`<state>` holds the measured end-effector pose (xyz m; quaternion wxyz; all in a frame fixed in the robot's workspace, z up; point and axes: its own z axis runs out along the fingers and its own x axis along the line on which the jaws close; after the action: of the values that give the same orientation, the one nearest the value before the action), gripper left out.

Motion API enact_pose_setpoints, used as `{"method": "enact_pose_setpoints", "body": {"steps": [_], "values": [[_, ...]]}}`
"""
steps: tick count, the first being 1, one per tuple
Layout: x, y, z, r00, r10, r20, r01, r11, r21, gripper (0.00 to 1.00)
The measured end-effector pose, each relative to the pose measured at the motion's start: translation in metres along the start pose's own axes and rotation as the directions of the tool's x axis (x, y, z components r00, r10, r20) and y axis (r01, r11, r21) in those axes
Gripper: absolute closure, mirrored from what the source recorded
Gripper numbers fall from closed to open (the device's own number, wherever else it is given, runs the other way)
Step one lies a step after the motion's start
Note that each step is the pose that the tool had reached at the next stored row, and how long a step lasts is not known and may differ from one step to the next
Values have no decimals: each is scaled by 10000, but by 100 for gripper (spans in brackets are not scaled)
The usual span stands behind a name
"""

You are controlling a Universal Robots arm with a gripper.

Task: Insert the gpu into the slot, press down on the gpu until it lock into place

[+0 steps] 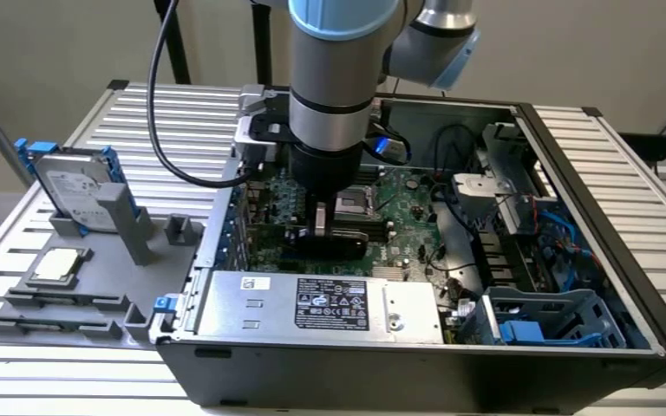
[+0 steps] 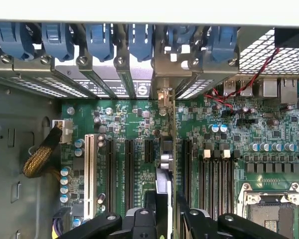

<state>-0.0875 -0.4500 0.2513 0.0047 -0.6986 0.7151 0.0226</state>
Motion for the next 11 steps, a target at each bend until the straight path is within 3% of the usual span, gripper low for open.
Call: {"method": "enact_pose_setpoints", "body": {"steps": [7,8,9,11], "values": [[0,10,-2,10000,8,2,-8,10000,-8,73],[-1,9,-32,10000,8,3,-8,10000,-4,73],[-3,9,-78,10000,5,1,-5,10000,-7,67],[-6,11,-169,10000,4,1,-4,10000,-12,67]]}}
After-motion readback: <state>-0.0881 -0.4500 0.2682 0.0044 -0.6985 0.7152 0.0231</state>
